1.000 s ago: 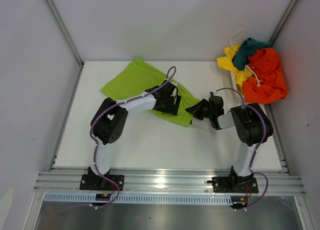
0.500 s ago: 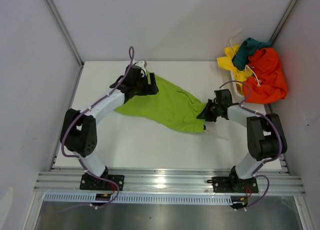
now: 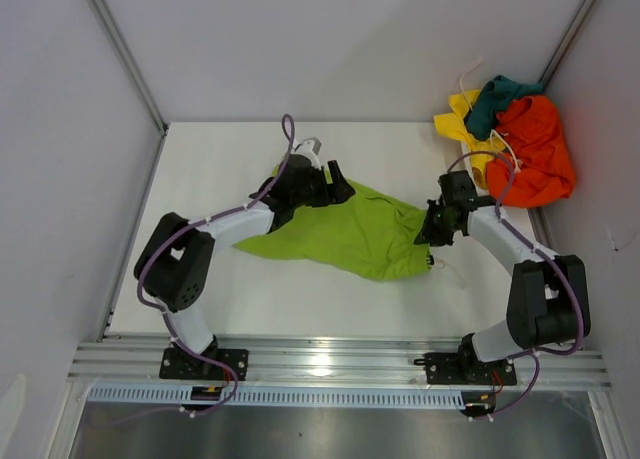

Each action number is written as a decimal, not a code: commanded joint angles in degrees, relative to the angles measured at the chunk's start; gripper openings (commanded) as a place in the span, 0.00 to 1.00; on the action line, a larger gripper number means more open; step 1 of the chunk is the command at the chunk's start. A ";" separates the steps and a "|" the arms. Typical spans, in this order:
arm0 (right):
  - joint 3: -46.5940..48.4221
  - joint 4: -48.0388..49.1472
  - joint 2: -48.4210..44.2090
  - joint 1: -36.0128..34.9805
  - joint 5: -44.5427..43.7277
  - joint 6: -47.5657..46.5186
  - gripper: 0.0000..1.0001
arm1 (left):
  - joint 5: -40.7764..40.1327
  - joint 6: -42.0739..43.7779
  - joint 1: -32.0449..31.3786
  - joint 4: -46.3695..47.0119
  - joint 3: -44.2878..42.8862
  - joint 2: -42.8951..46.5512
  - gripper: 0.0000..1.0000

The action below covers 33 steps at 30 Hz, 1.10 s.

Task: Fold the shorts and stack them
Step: Fold the shorts

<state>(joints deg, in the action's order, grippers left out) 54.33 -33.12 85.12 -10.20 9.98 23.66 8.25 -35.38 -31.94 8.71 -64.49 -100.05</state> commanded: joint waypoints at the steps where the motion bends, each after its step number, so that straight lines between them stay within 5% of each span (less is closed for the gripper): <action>1: 5.08 -5.37 -2.77 0.62 -4.09 -2.83 0.00 | -6.13 -5.21 -2.94 6.75 0.42 -1.81 0.83; 11: 13.52 -10.03 -0.57 1.14 -2.86 -0.19 0.01 | -15.53 -15.42 -7.78 19.32 2.53 -7.35 0.82; 22: 19.06 -12.84 -2.15 -0.17 3.20 3.40 0.04 | -18.35 -19.12 -9.71 16.70 -5.47 -16.66 0.81; 28: 16.61 -9.77 -2.16 3.86 4.68 3.15 0.03 | -20.63 -19.21 -9.89 21.25 0.57 -13.43 0.82; 33: 5.81 2.17 -2.94 10.71 11.99 4.81 0.00 | -23.45 -15.26 -9.28 18.71 3.05 -8.15 0.83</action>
<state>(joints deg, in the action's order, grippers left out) 64.88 -38.63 83.99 -3.11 16.38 26.52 -11.57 -53.19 -41.58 25.45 -62.33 -113.73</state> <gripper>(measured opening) 0.072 0.826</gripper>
